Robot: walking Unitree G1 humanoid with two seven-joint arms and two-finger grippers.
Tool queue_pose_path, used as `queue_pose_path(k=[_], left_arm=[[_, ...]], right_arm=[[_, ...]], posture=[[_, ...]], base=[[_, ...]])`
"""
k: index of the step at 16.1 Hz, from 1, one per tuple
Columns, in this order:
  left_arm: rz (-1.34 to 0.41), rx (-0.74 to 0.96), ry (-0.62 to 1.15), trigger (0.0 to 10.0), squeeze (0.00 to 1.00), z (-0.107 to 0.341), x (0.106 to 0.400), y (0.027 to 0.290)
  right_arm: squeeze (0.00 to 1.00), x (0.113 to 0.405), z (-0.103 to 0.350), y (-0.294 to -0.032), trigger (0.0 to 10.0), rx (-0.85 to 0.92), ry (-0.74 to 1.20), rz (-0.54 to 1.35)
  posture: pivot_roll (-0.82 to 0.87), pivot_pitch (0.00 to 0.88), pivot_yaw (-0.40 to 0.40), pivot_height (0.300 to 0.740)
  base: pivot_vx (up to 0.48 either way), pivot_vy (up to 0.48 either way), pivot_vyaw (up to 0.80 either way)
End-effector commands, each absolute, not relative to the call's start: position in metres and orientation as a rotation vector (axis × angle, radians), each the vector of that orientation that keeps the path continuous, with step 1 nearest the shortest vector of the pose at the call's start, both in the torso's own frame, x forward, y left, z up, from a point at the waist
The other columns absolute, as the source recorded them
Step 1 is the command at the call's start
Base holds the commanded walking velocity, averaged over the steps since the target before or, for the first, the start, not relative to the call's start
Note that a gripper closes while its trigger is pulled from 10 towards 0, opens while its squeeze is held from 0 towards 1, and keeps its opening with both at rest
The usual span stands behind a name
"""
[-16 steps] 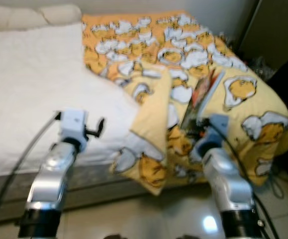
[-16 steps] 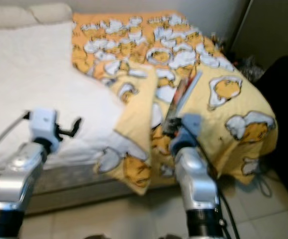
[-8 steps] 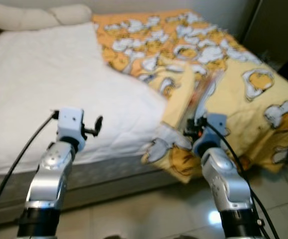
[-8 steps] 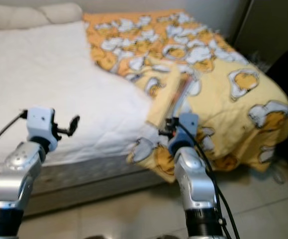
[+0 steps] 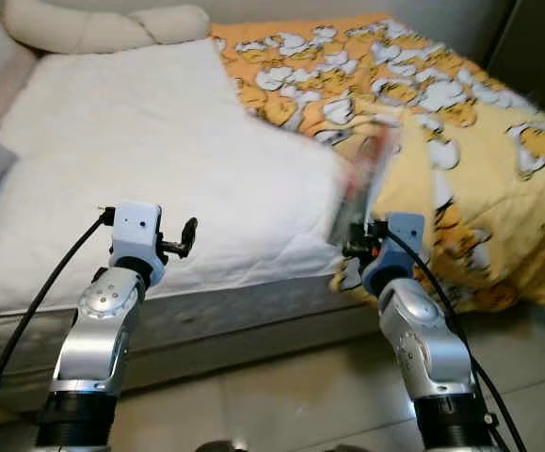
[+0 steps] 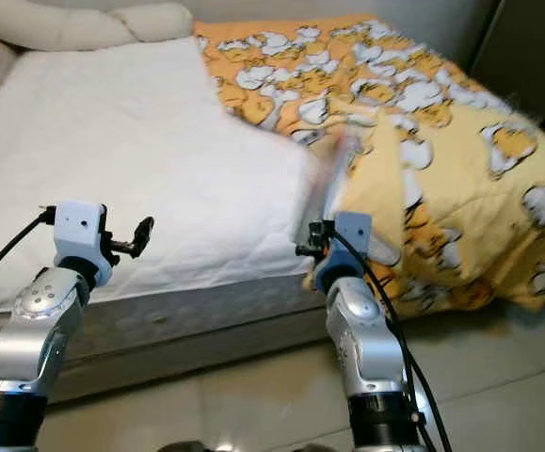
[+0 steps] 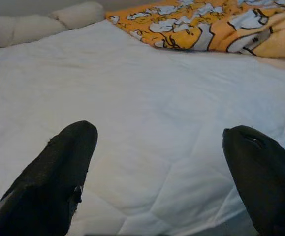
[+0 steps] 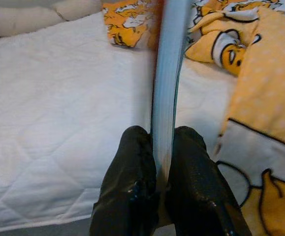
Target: Clean up the room
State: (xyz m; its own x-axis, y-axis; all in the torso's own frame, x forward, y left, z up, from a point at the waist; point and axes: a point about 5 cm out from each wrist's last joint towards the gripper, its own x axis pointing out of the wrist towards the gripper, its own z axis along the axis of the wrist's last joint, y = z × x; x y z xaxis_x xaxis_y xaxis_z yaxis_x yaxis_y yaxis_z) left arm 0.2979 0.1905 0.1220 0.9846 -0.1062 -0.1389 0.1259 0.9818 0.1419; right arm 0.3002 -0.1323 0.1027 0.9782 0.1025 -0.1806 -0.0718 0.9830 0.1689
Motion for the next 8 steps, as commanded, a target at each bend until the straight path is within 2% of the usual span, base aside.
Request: queue_pose_path(k=[1, 8], left_arm=[[-0.133, 0.164, 0.119, 10.0, 0.1, 0.1245, 0.2997, 0.1852], [-0.141, 0.169, 0.11, 10.0, 0.11, 0.1249, 0.3022, 0.1825]], right_arm=[[0.0, 0.3027, 0.1122, -0.1368, 10.0, 0.157, 0.137, 0.079], [0.0, 0.3045, 0.1118, -0.1355, 10.0, 0.15, 0.133, 0.088]], posture=[[-0.03, 0.0, 0.021, 0.74], [-0.03, 0.0, 0.022, 0.74]], base=[[0.0, 0.435, 0.0], [0.0, 0.437, 0.0]])
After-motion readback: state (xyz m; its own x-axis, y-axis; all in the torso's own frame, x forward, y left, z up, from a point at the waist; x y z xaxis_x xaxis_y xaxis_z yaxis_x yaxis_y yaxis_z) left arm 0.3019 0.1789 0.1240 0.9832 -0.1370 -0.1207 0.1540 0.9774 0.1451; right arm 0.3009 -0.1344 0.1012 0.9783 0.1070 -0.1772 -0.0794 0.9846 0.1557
